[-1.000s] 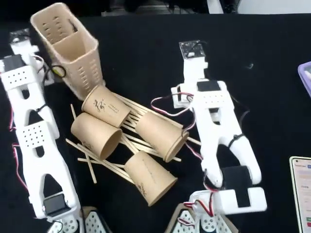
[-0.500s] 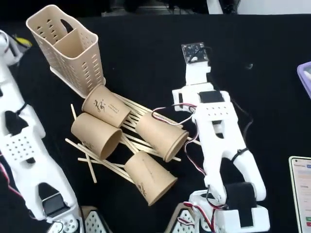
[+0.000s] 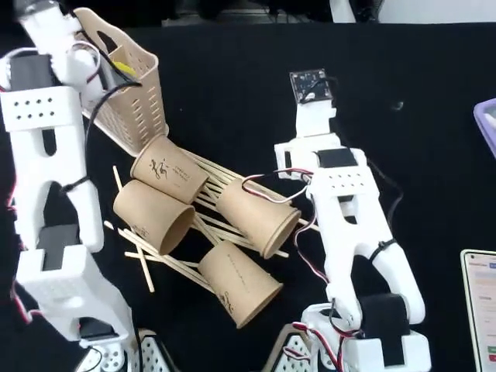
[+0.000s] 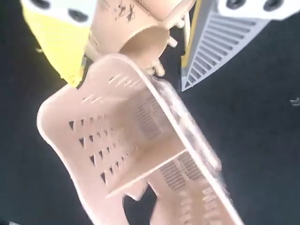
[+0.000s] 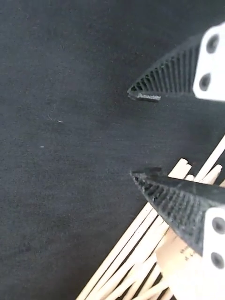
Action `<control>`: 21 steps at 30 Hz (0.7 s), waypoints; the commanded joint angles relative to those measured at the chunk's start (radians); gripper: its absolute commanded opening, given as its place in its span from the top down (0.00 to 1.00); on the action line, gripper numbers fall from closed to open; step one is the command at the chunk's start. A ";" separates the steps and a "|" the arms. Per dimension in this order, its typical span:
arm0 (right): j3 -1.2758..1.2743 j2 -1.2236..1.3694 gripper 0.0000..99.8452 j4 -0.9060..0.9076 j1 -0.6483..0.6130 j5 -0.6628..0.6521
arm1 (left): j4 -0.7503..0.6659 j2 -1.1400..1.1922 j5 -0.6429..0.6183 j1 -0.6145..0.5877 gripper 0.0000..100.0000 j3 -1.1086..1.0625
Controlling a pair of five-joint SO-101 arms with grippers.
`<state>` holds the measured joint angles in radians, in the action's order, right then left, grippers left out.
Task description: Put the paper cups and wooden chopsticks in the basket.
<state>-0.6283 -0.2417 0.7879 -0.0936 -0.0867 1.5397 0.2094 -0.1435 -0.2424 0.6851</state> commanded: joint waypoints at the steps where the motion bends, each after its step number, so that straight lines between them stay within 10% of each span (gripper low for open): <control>1: 0.001 -0.054 0.76 -0.020 -0.011 -0.003 | -0.057 -0.060 -0.005 0.053 0.68 -0.131; 7: 0.004 -0.056 0.76 -0.018 -0.006 -0.003 | -0.046 -0.052 0.075 0.166 0.97 -0.097; 21: 0.004 -0.056 0.76 -0.018 -0.006 -0.003 | 0.017 -0.091 0.249 0.248 0.94 0.041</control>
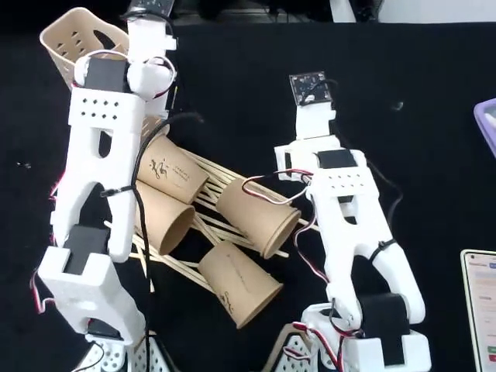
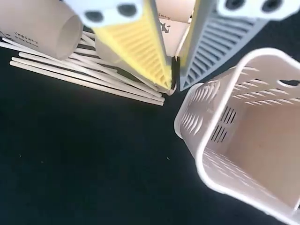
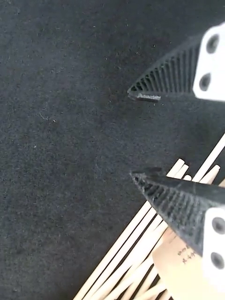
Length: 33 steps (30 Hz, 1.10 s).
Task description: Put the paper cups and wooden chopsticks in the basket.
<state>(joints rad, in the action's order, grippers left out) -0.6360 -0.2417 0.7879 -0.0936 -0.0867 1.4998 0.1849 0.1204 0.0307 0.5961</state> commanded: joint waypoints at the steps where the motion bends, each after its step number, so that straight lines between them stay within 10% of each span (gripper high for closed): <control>1: 0.012 -0.056 0.76 -0.020 -0.006 -0.003 | 0.081 -0.075 -0.044 -0.033 0.90 0.160; 6: 0.010 -0.056 0.76 -0.020 -0.006 -0.003 | 0.221 -0.110 -0.285 -0.125 0.68 0.309; 15: 0.008 -0.056 0.76 -0.021 -0.006 -0.003 | 0.184 0.043 -0.609 -0.297 0.69 0.236; 23: 0.007 -0.050 0.76 -0.021 -0.006 -0.003 | 0.187 0.193 -0.585 -0.246 0.70 0.312; 29: 0.007 -0.051 0.76 -0.021 -0.006 -0.003 | 0.172 0.229 -0.365 -0.125 0.98 0.364; 33: 0.007 -0.050 0.76 -0.023 -0.006 -0.003 | 0.130 0.227 -0.193 -0.065 0.95 0.394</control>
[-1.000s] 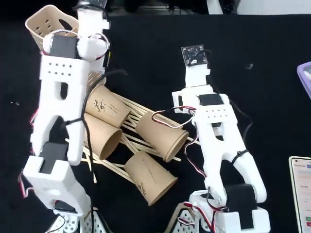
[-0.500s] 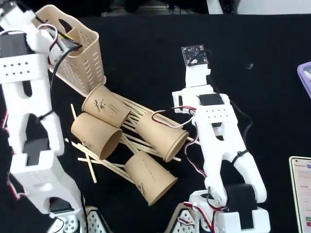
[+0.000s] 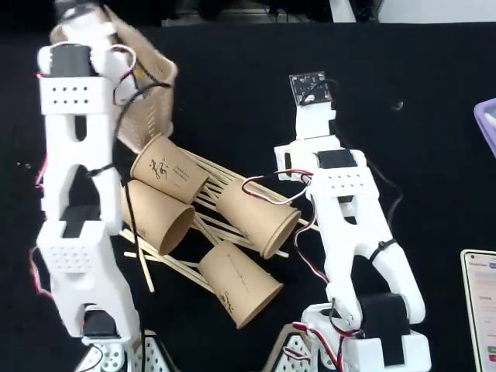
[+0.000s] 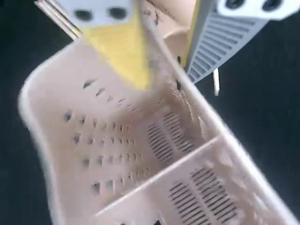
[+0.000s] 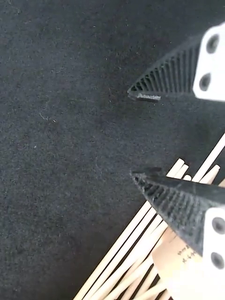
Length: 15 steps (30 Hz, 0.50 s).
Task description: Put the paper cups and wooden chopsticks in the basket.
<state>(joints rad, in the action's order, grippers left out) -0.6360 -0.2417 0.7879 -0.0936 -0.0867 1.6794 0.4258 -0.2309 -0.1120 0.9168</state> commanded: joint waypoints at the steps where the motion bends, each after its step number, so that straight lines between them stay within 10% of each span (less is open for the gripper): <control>1: 0.007 -0.050 0.76 -0.023 -0.006 -0.003 | -0.061 -0.017 0.199 0.090 0.96 0.082; 9: 0.007 -0.048 0.76 -0.023 -0.006 -0.002 | -0.078 -0.012 0.450 0.177 0.95 0.206; 15: 0.005 -0.048 0.76 -0.023 -0.006 -0.002 | -0.078 -0.012 0.359 0.137 0.72 0.154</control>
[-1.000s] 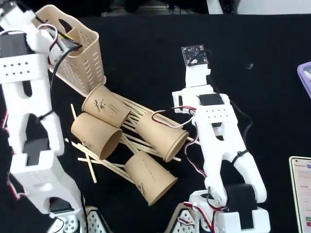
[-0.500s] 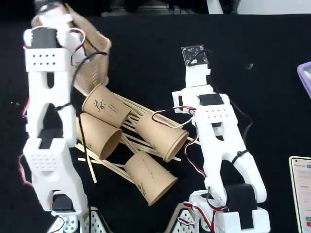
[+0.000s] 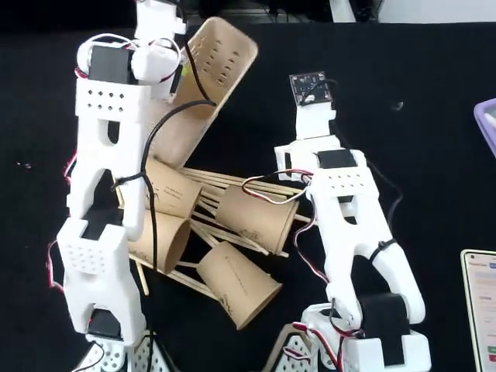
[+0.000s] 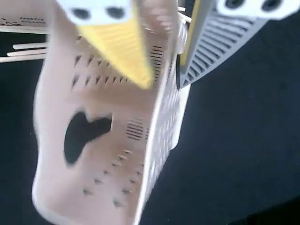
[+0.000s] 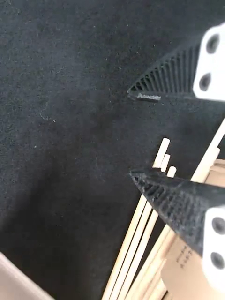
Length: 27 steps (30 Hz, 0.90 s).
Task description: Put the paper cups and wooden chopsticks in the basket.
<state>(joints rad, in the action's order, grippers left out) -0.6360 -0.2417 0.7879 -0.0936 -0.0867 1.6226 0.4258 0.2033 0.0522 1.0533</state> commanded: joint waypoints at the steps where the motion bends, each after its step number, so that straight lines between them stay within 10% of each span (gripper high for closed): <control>1: 0.005 -0.048 0.76 -0.023 -0.006 -0.003 | -0.021 -0.017 -0.112 -0.039 0.72 0.025; 18: 0.005 -0.047 0.76 -0.023 -0.006 -0.003 | 0.137 -0.028 -0.364 -0.217 0.71 0.206; 27: -0.010 -0.047 0.76 -0.055 -0.006 -0.003 | 0.140 -0.238 -0.382 -0.228 0.71 -0.130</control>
<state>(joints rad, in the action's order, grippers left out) -0.6360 -0.2417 0.7787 -0.0936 -0.0867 1.7530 0.3184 -0.1680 -0.1979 1.1055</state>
